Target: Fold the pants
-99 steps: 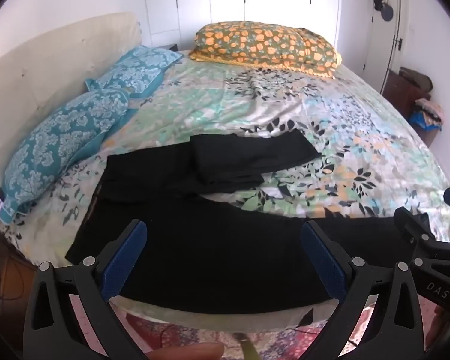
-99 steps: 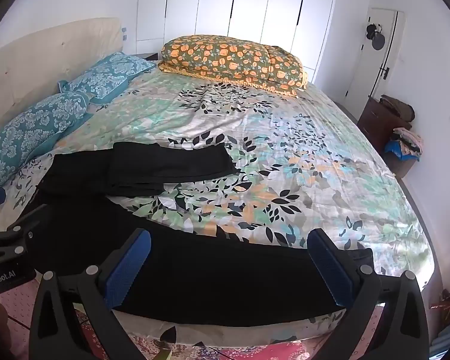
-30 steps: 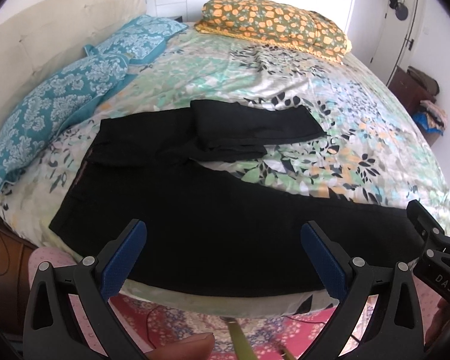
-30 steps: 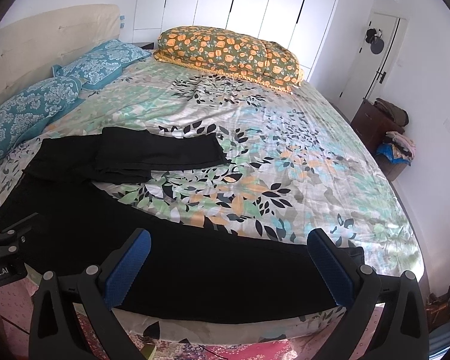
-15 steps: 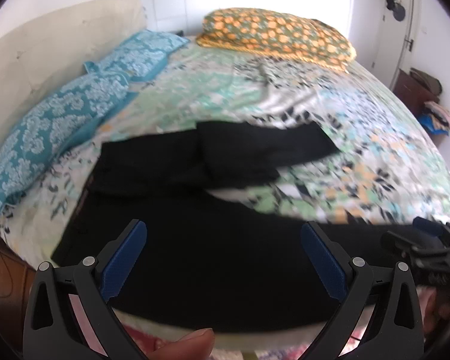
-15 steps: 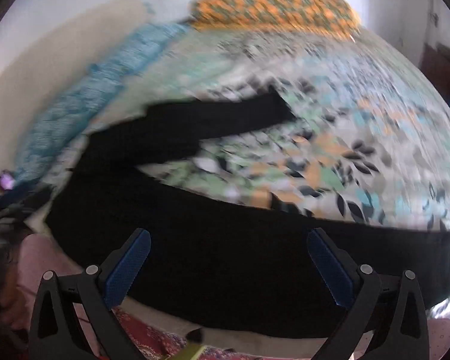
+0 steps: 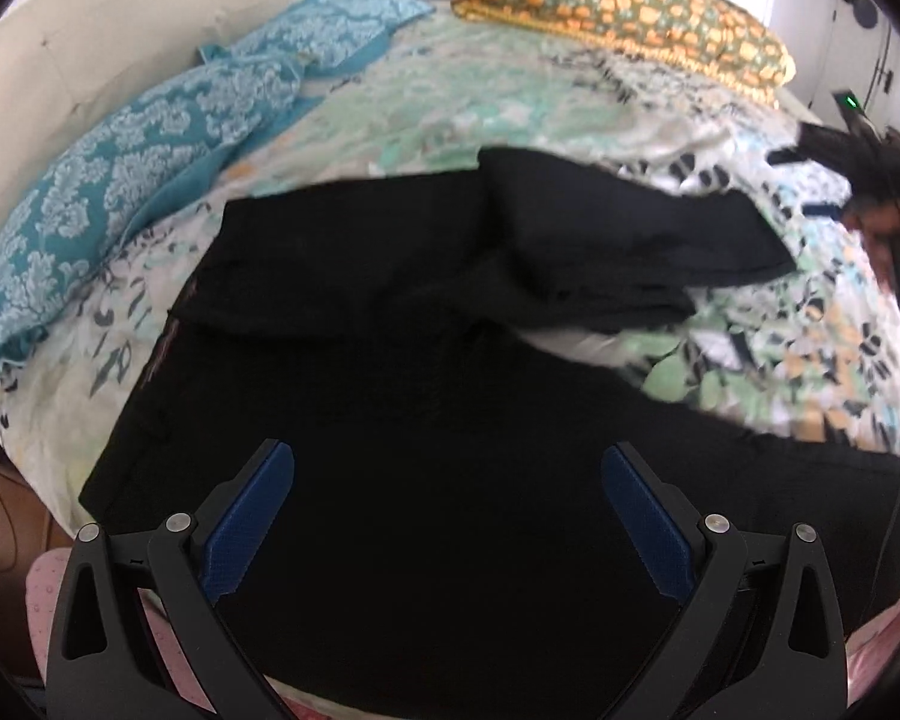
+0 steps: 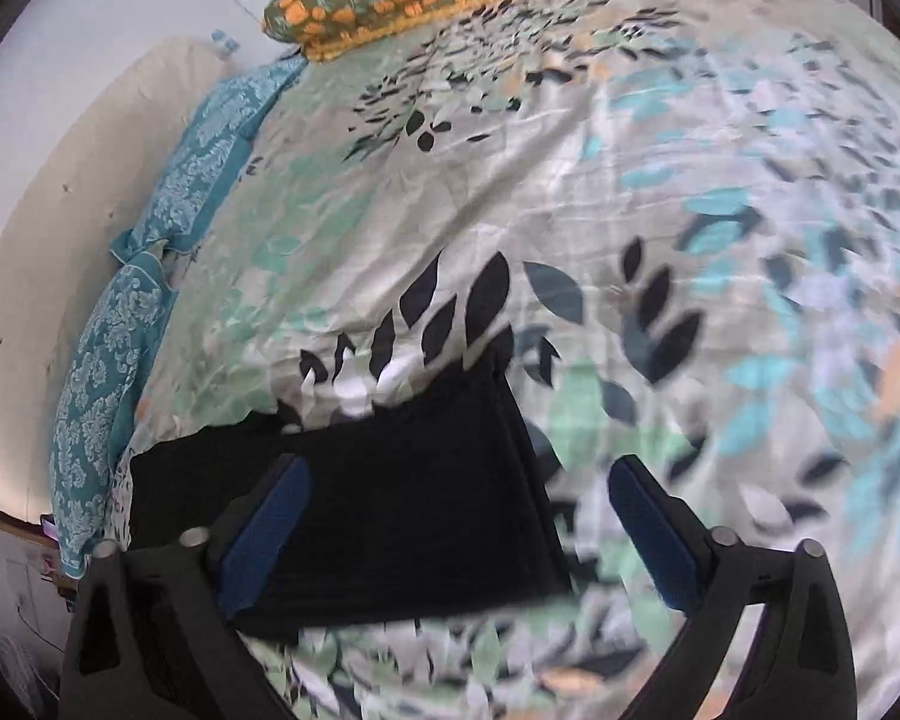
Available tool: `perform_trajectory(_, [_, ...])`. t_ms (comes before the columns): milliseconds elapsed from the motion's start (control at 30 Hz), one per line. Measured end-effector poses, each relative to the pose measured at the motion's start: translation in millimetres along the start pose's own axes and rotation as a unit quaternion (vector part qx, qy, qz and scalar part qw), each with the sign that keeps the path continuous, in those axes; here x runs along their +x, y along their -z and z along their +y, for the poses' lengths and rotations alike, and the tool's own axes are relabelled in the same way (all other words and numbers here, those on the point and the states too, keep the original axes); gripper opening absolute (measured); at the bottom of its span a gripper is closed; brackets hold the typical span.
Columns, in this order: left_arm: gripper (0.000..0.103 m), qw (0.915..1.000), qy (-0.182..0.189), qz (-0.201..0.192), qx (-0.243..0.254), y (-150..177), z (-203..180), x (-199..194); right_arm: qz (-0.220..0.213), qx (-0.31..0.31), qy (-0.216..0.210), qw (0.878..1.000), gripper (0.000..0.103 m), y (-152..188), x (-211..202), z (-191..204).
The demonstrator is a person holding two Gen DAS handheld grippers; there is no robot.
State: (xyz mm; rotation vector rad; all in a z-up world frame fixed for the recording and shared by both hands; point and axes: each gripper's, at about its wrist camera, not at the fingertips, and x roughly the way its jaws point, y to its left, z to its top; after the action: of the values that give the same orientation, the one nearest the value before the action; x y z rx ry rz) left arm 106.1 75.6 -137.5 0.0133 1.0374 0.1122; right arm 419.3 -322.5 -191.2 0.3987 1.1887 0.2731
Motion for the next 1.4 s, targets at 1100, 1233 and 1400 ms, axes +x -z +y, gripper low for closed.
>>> perform_trajectory(1100, [0.102, 0.9939, 0.026, 0.067, 0.083, 9, -86, 28, -0.113, 0.034, 0.249, 0.961, 0.053, -13, -131, -230])
perform_trajectory(1233, [0.102, 0.9953, 0.015, 0.064, 0.071, 8, -76, 34, -0.100, 0.129, 0.190, 0.968, 0.053, 19, -147, -275])
perform_trajectory(1400, [0.102, 0.9959, 0.001, 0.076, 0.048, 11, -65, 46, -0.098, 0.187, 0.111, 0.971, 0.053, 44, -136, -292])
